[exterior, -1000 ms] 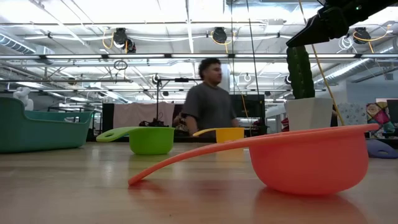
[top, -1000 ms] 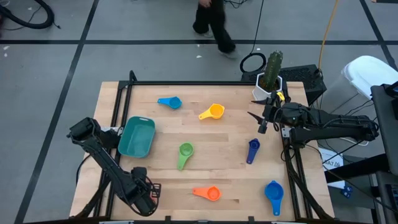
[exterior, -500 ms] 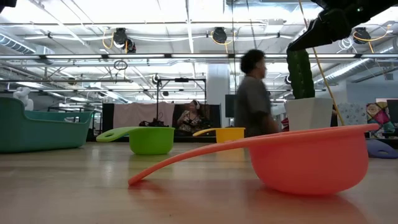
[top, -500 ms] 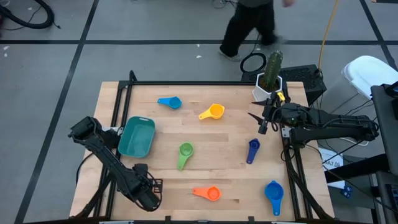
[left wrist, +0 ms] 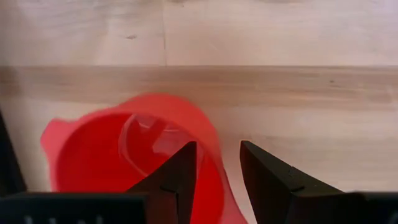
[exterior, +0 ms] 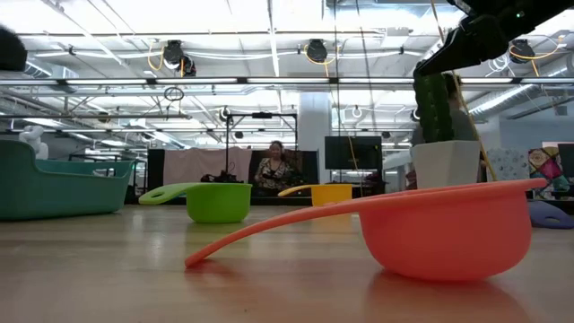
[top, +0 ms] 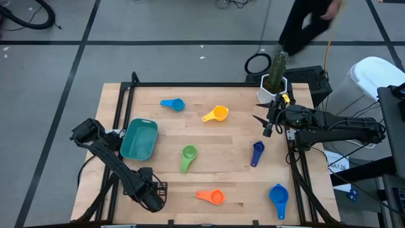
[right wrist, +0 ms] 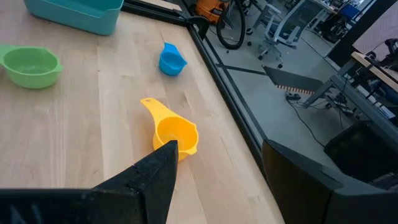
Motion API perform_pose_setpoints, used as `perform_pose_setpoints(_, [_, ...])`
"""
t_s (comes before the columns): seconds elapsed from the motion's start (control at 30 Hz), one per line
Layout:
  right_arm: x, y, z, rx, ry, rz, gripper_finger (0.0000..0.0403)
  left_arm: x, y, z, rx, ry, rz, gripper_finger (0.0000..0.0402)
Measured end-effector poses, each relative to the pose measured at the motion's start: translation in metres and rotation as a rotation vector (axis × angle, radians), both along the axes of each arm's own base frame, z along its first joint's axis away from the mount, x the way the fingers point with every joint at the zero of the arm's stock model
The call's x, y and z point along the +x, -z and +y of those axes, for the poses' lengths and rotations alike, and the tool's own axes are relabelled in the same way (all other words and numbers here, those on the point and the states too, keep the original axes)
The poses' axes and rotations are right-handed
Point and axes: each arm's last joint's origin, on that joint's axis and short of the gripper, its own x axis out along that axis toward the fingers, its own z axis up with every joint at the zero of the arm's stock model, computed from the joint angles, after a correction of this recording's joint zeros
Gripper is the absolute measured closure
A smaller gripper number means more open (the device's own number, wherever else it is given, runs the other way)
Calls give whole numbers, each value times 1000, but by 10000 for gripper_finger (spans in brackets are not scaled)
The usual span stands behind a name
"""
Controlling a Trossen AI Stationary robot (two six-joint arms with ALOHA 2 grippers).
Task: Nest measuring cups in basket
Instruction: Move the red measuring cup to the center of the table
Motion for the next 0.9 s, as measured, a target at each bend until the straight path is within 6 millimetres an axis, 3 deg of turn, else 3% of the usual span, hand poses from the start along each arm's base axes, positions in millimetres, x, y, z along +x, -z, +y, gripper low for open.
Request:
perform_pose_setpoints(0.23, [0,0,0,0,0,0,179,-3,17,3,-27,42,-23,285])
perform_pose_setpoints(0.47, [0,0,0,0,1,0,179,-2,17,2,-43,124,-37,389])
perform_pose_setpoints(0.63, [0,0,0,0,1,0,179,5,17,6,-64,188,-63,392])
perform_pose_setpoints(0.9, [1,-1,0,-1,2,-16,179,33,14,26,-64,324,-163,396])
